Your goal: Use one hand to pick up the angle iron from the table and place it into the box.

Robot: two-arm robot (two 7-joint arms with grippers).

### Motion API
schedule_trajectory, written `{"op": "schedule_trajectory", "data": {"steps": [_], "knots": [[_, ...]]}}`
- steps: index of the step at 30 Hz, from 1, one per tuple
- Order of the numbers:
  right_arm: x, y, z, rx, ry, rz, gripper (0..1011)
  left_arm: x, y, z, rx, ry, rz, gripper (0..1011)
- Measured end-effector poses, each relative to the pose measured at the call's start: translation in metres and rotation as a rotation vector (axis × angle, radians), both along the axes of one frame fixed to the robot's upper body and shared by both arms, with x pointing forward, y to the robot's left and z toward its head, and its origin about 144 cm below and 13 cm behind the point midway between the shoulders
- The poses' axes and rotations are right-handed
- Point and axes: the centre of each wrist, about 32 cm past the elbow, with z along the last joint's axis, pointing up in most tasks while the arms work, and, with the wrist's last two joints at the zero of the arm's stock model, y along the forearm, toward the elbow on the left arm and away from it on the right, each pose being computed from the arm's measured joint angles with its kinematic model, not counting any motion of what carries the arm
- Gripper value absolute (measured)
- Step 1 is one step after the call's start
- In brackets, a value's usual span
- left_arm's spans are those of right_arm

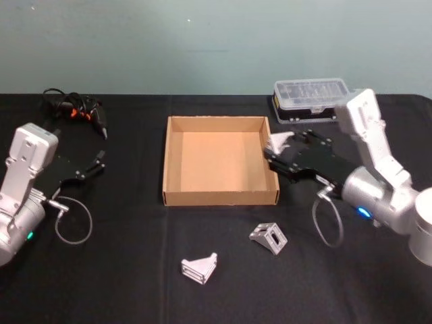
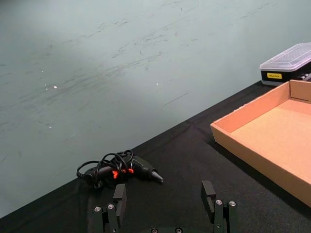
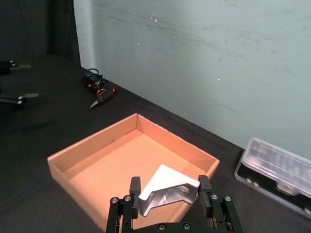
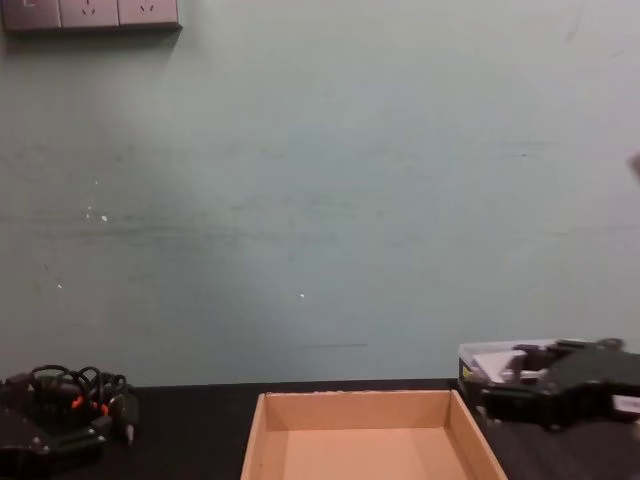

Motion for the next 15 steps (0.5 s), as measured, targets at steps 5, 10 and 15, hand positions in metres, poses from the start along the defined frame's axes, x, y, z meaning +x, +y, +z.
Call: {"op": "schedule_trajectory", "data": {"steps": [5,10,15], "knots": [[0.026,0.012,0.000,0.003,0.042,0.011,729,0.000,0.000,0.000,0.000,0.000,0.000,1011],[0.052,0.027,-0.002,0.000,0.094,0.020,729,0.000,0.000,0.000,0.000,0.000,0.000,1011],[0.071,0.037,-0.005,-0.019,0.128,0.021,729,0.000,0.000,0.000,0.000,0.000,0.000,1011]]}}
